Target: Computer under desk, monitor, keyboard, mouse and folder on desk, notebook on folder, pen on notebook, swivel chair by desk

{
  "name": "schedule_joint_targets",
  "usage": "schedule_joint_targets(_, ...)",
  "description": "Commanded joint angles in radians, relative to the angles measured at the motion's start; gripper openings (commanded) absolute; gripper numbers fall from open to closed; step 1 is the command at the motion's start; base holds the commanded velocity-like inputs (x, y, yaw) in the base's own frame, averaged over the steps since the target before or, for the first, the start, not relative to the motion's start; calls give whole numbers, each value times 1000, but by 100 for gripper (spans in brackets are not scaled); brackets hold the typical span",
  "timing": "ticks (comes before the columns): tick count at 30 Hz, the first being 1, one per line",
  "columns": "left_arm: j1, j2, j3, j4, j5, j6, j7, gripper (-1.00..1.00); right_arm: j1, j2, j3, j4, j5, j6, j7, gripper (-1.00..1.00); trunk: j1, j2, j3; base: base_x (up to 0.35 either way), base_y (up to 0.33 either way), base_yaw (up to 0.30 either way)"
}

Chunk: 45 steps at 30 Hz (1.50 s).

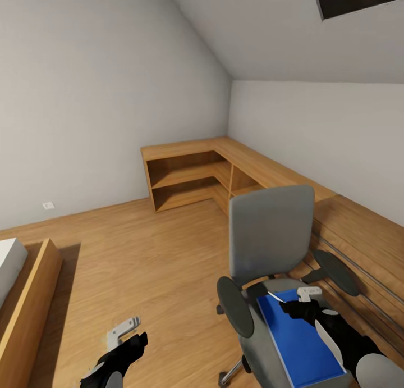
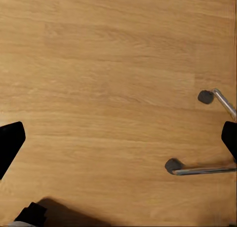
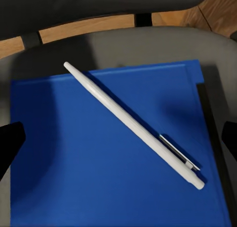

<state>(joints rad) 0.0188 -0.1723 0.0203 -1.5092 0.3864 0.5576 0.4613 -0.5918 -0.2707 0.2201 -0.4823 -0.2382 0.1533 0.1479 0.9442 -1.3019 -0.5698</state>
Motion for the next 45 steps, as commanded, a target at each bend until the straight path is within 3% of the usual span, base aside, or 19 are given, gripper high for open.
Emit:
schedule_joint_targets(1,-8,-2,1,-2,11,6,12,100,0,-1,5,-2,-10,8,-1,100,4,-8,-4,0,0,0)
schedule_joint_targets(5,-30,-2,0,13,17,14,20,100,0,-3,5,-6,-11,20,-1,100,19,-36,-17,0,0,0)
schedule_joint_targets(9,-41,8,1,135,13,14,19,100,0,-6,4,-30,-11,27,-1,100,35,-64,-29,0,0,0)
schedule_joint_targets(13,-42,28,-3,125,12,10,17,100,0,-13,-6,-37,-13,39,-1,100,50,-92,-42,0,0,0)
schedule_joint_targets(15,-42,29,-5,123,12,8,17,100,0,-13,-22,-40,-12,43,0,100,58,-106,-48,0,0,0)
schedule_joint_targets(16,-42,30,-8,119,12,5,17,100,0,-13,-53,-45,-12,48,1,100,61,-113,-51,0,0,-45)
schedule_joint_targets(26,-42,28,-11,118,12,3,17,100,0,-13,-58,-45,-12,49,1,100,100,-183,-77,0,0,-158)
schedule_joint_targets(45,-42,35,-19,112,12,1,18,100,0,-13,-58,-46,-9,47,1,100,100,-183,-77,47,-10,-11)
